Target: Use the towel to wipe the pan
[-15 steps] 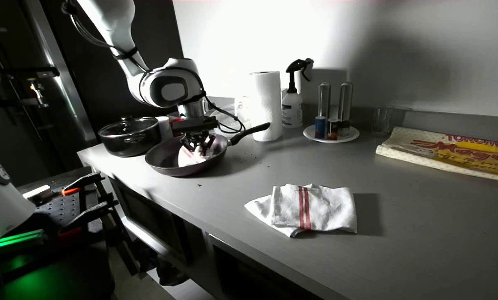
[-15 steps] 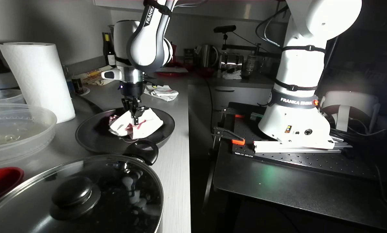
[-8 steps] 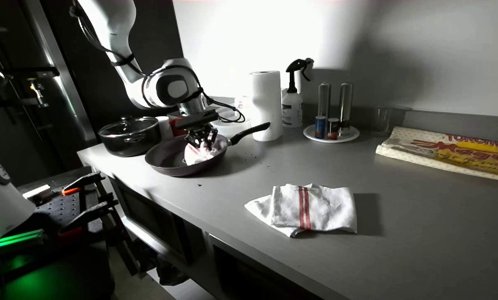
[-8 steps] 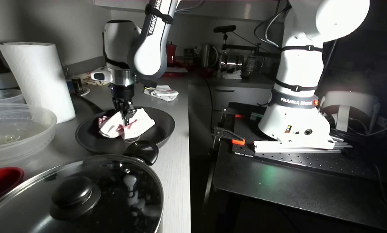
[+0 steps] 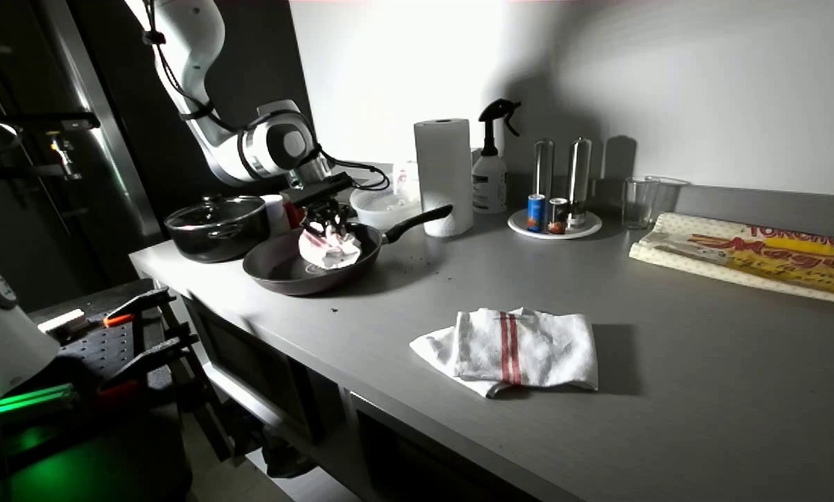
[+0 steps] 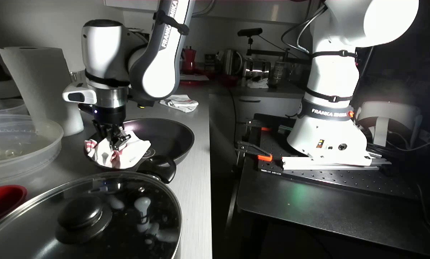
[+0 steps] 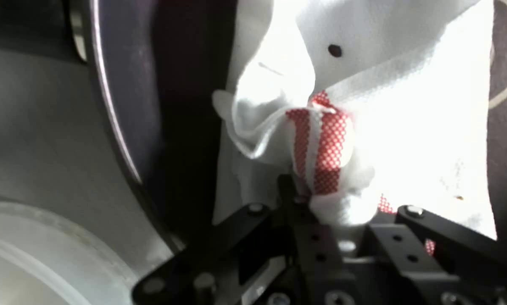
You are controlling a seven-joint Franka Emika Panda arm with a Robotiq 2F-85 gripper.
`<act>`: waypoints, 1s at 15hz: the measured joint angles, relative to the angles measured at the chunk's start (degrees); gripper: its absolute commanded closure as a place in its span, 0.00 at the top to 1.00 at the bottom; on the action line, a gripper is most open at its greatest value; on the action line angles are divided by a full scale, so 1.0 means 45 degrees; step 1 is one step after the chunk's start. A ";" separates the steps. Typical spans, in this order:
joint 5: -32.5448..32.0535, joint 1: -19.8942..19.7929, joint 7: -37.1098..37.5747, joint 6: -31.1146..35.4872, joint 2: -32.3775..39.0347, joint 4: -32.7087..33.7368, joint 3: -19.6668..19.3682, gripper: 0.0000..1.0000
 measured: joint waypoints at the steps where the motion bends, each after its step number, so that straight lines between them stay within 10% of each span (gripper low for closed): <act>1: -0.0119 -0.0046 -0.0106 -0.0032 -0.0001 -0.0019 0.0232 0.03; 9: 0.0178 -0.2735 -0.2715 -0.0027 -0.0558 -0.1632 0.3288 0.03; 15: 0.1402 -0.4028 -0.2886 0.0000 -0.1376 -0.3003 0.3289 0.03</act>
